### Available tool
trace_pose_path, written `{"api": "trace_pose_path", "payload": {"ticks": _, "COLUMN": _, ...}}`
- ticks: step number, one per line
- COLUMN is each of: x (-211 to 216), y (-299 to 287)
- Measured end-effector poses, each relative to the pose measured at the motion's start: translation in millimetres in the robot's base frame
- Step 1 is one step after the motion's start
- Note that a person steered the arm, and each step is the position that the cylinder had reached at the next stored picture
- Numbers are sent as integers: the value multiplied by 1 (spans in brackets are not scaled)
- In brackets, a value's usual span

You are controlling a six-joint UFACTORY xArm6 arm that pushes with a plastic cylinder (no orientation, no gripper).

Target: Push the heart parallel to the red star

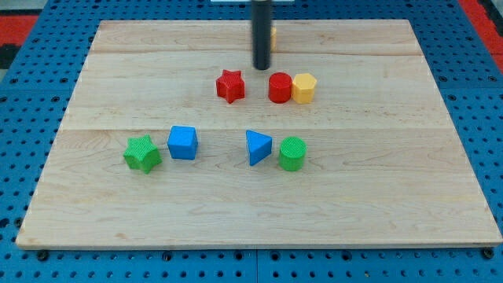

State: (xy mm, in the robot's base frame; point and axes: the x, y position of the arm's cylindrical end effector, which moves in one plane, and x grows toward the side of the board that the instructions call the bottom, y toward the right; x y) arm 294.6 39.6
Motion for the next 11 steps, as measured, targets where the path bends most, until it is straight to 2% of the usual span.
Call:
{"api": "trace_pose_path", "payload": {"ticks": 1, "x": -39, "y": 52}}
{"api": "trace_pose_path", "payload": {"ticks": 3, "x": -56, "y": 47}}
{"api": "trace_pose_path", "payload": {"ticks": 6, "x": -59, "y": -79}}
{"api": "trace_pose_path", "payload": {"ticks": 8, "x": -59, "y": -124}}
{"api": "trace_pose_path", "payload": {"ticks": 11, "x": -60, "y": -143}}
